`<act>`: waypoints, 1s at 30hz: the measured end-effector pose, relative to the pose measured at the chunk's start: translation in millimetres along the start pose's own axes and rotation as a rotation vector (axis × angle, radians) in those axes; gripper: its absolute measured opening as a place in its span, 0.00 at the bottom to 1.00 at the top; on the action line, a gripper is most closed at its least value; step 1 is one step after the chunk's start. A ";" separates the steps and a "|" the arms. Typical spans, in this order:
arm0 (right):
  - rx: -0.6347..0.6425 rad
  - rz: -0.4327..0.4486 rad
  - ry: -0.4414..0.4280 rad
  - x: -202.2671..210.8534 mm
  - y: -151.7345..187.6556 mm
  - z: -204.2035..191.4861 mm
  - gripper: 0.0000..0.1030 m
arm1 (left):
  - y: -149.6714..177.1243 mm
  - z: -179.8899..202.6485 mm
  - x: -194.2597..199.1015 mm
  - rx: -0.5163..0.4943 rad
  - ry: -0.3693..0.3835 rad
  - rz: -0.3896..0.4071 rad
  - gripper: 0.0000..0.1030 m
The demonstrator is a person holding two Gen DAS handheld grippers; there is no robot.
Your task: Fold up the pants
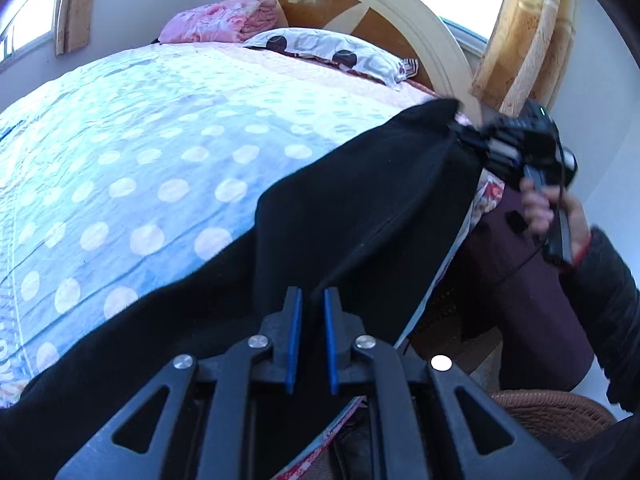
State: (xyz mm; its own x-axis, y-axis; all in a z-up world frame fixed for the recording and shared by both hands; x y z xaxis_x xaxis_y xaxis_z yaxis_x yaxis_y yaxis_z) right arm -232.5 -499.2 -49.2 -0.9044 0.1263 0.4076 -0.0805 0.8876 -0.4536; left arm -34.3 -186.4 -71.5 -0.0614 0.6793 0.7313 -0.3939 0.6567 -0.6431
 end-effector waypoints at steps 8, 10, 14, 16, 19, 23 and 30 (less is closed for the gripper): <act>-0.127 0.070 -0.065 22.4 27.5 44.9 0.05 | 8.2 16.2 1.1 -0.044 -0.071 0.009 0.12; -0.110 0.082 -0.067 31.1 26.3 39.5 0.05 | 8.1 24.4 3.9 -0.076 -0.076 0.025 0.12; -0.090 0.123 -0.059 56.9 18.3 30.0 0.02 | 10.1 38.1 1.7 -0.159 -0.148 0.032 0.12; -0.090 0.101 0.001 59.7 20.1 41.5 0.02 | 14.6 38.3 -6.1 -0.156 -0.155 0.007 0.12; -0.083 0.096 0.096 60.1 31.2 61.7 0.03 | 23.1 40.5 -9.7 -0.148 -0.151 -0.012 0.12; -0.058 0.149 0.035 72.1 33.0 45.2 0.03 | 24.2 44.9 4.7 -0.129 -0.133 0.035 0.12; 0.042 0.093 0.050 46.3 22.7 10.1 0.15 | 26.7 40.6 14.5 -0.081 -0.148 0.073 0.14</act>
Point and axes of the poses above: each gripper's, at about its wrist camera, not at the fingertips, and x roughly against the way its jaws point, z to its right, y to its underside, the point moved 4 cm from there along -x, roughly the way its jaws point, and after that the axes turned 1 degree about z, right-handed, at the moved point
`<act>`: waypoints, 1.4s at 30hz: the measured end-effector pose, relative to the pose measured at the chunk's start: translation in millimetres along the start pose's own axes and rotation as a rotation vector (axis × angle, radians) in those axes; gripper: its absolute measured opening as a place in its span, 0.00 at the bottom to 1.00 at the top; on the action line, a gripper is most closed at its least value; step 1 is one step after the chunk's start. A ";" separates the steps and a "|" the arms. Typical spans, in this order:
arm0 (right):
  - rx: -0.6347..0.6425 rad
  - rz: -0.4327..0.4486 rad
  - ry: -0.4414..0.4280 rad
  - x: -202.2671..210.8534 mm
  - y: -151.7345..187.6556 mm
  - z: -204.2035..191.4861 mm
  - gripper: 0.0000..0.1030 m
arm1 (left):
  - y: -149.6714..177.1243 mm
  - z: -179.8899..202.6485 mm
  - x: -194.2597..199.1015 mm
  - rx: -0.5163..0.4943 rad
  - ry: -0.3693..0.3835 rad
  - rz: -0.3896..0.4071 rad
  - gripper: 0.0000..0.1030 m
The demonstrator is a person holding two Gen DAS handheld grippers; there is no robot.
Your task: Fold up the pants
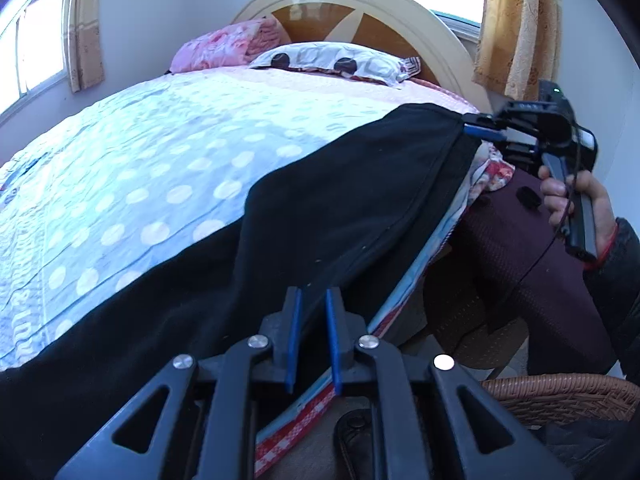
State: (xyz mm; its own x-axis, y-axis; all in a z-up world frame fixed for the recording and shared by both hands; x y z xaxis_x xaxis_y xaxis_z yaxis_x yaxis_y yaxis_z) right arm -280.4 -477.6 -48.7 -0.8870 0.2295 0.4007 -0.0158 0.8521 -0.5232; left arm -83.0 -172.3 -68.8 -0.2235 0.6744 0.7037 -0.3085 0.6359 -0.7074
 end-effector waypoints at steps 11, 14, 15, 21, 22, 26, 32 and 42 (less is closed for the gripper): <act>0.027 0.020 0.115 -33.4 -9.0 -0.2 0.14 | 2.1 -50.6 30.9 0.217 -0.011 0.085 0.14; 0.040 -0.017 0.103 -39.0 -7.1 -6.5 0.03 | 2.9 -63.0 37.3 0.250 -0.035 0.102 0.14; 0.060 0.005 0.099 -32.4 -9.2 -11.3 0.03 | 3.2 -67.6 40.2 0.264 -0.041 0.109 0.14; 0.041 0.040 0.100 7.4 -12.5 3.1 0.03 | 3.7 -90.1 49.6 0.315 -0.086 0.133 0.14; 0.029 0.031 0.104 6.5 -12.5 12.7 0.03 | 4.7 -95.2 49.4 0.329 -0.095 0.130 0.14; -0.062 -0.012 0.010 -6.2 0.1 52.3 0.03 | 10.7 -111.8 51.4 0.376 -0.132 0.123 0.14; -0.183 -0.032 -0.040 7.1 -11.7 66.4 0.05 | 20.0 -131.6 60.4 0.426 -0.157 0.136 0.14; 0.347 0.093 0.075 15.9 19.1 -63.1 0.13 | 54.5 -167.2 88.3 0.484 -0.289 0.127 0.14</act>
Point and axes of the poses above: each gripper's, at about its wrist camera, not at the fingertips, and x roughly against the way its jaws point, z to its right, y to its underside, the point moved 4 cm from there along -x, roughly the way its jaws point, and after that the axes turned 1 degree about z, right-handed, at the moved point
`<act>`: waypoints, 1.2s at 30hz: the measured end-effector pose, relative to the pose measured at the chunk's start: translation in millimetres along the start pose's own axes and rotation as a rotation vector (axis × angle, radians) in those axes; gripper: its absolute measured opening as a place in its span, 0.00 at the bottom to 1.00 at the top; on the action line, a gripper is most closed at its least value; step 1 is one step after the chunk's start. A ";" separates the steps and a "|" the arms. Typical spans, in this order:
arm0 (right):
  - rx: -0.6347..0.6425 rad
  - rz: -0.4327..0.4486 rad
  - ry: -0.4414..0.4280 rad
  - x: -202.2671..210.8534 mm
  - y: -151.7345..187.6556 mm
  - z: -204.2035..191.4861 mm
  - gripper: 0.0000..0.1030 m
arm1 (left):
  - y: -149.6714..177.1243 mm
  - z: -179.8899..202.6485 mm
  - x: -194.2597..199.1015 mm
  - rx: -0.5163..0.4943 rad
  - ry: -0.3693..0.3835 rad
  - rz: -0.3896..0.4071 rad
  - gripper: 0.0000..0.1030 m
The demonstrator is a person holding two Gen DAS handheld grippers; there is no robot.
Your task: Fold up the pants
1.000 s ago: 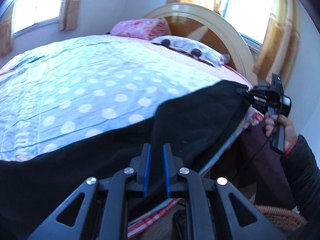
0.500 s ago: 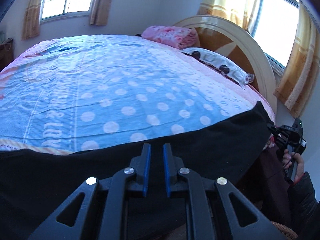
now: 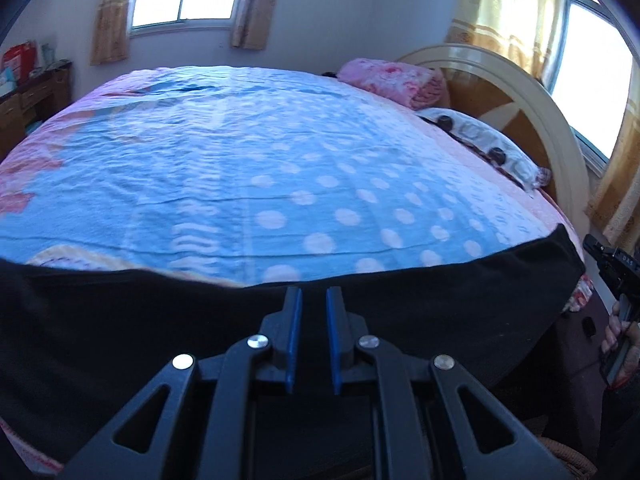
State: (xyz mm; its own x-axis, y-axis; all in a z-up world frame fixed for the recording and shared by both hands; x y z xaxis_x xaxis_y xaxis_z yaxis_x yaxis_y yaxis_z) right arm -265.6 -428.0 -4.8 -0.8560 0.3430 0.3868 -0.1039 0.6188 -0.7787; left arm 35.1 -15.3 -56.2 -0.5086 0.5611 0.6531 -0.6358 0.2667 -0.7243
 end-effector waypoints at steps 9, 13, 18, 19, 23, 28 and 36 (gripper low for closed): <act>0.023 -0.698 -0.657 -147.0 111.7 -216.8 0.15 | 21.1 -128.0 60.9 0.150 -0.378 0.082 0.29; 0.016 -0.882 -0.802 -189.0 148.2 -283.6 0.48 | 34.8 -168.7 74.4 0.250 -0.437 0.094 0.29; 0.223 -0.928 -0.788 -220.6 189.7 -334.8 0.56 | 47.5 -193.3 62.4 0.282 -0.482 0.092 0.29; 0.273 -0.918 -0.790 -223.5 193.0 -338.0 0.56 | 47.1 -191.7 59.5 0.256 -0.500 0.095 0.29; 0.452 -0.934 -0.807 -216.0 211.8 -349.5 0.56 | 41.7 -177.2 48.6 0.151 -0.584 0.074 0.29; 0.572 -0.965 -0.765 -208.5 238.7 -348.9 0.56 | 39.0 -183.3 40.0 0.194 -0.531 0.062 0.32; 0.485 -1.177 -0.841 -213.1 246.0 -355.2 0.56 | 41.4 -184.9 44.1 0.256 -0.497 0.093 0.34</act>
Point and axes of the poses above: each gripper's, at about its wrist camera, not at the fingertips, and x roughly against the way its jaws point, z to its right, y to its underside, the point moved 4 cm from there along -x, roughly the way its jaws point, and after that the axes turned 1 degree about z, right-handed, at the moved point
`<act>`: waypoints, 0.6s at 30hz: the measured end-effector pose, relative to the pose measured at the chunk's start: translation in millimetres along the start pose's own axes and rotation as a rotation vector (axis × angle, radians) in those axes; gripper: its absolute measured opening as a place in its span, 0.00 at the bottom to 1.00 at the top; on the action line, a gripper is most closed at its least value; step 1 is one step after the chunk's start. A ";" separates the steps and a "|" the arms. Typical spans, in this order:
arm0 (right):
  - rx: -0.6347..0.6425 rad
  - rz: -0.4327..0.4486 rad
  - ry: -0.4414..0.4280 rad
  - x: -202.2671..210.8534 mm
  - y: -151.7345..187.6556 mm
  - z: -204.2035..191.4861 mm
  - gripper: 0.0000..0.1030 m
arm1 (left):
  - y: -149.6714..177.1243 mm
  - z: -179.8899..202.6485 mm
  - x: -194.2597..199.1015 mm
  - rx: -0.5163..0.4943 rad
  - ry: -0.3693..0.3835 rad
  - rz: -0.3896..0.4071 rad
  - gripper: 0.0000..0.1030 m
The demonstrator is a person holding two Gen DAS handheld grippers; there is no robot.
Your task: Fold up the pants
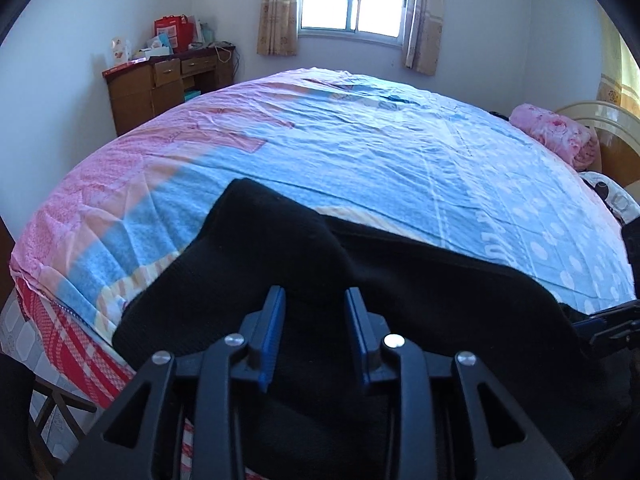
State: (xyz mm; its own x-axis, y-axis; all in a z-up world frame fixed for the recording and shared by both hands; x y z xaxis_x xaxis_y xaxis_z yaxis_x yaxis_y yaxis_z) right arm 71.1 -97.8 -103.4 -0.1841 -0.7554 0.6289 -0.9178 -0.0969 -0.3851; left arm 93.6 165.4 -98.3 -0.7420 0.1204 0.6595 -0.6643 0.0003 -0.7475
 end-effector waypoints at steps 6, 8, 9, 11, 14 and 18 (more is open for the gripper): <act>-0.043 -0.054 -0.120 -34.6 -33.1 -3.7 0.57 | -1.0 2.1 -0.5 0.015 0.010 -0.006 0.39; -0.061 -0.120 -0.205 -54.1 -38.8 -11.8 0.58 | -1.0 2.3 -0.4 0.018 0.012 -0.007 0.39; -0.044 -0.154 -0.229 -62.0 -37.7 -17.5 0.58 | -1.1 1.8 -0.8 0.022 0.014 -0.009 0.39; -0.010 -0.193 -0.239 -74.1 -38.3 -25.7 0.58 | -1.1 1.6 -1.6 0.024 0.016 -0.011 0.39; -0.022 -0.140 -0.213 -80.8 -52.5 -25.4 0.58 | -0.6 2.2 -2.1 0.010 0.016 -0.010 0.40; -0.053 -0.013 -0.175 -77.1 -79.9 -16.4 0.58 | -0.7 2.1 -3.2 -0.005 0.017 -0.018 0.39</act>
State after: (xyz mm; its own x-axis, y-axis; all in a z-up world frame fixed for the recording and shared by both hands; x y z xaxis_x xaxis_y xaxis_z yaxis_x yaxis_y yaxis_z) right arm 152.9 -21.1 -110.0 -0.1120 -0.8560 0.5048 -0.9379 -0.0768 -0.3382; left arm 96.3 162.9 -99.7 -0.7279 0.1376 0.6717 -0.6773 0.0076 -0.7356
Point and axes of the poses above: each gripper's, at about its wrist camera, not at the fingertips, and x roughly against the way its jaws point, z to its right, y to its underside, the point moved 4 cm from there along -x, roughly the way its jaws point, and after that the axes turned 1 degree about z, right-handed, at the moved point
